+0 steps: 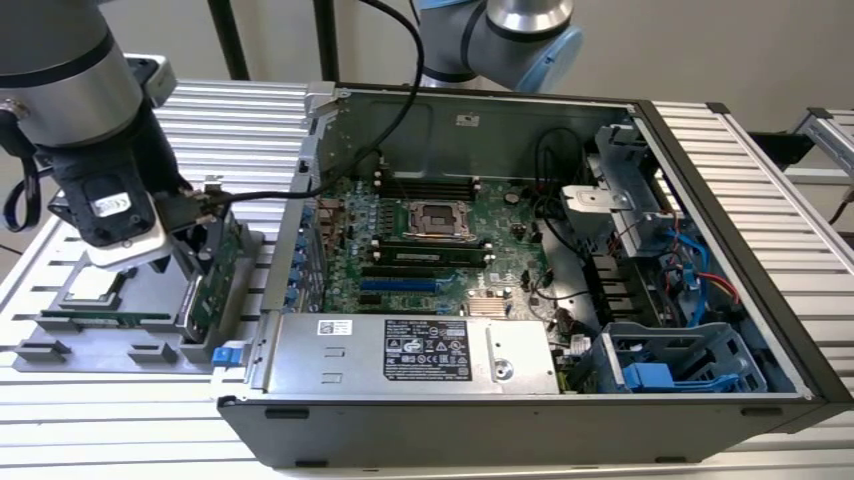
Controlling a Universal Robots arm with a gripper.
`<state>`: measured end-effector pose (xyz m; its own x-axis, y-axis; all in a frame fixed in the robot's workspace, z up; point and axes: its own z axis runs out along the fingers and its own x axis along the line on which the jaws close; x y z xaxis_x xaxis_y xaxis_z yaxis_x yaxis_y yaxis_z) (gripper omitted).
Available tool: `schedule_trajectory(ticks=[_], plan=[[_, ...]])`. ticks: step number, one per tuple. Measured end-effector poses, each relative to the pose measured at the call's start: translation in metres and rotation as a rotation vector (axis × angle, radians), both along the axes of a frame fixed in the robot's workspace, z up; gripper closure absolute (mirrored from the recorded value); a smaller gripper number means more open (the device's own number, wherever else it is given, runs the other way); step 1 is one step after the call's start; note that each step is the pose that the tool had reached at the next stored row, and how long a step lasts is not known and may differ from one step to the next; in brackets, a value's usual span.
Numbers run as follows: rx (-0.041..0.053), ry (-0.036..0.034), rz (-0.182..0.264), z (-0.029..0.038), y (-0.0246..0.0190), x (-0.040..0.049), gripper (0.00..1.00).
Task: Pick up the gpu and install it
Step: 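Pick up the gpu and move the gpu toward the slot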
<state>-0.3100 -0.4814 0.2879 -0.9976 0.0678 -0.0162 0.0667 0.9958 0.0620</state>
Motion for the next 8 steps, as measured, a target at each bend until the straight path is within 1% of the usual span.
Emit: schedule_trajectory(ticks=[8], plan=[[0.0000, 0.0000, 0.000, -0.0030, -0.0001, 0.0001, 0.00]])
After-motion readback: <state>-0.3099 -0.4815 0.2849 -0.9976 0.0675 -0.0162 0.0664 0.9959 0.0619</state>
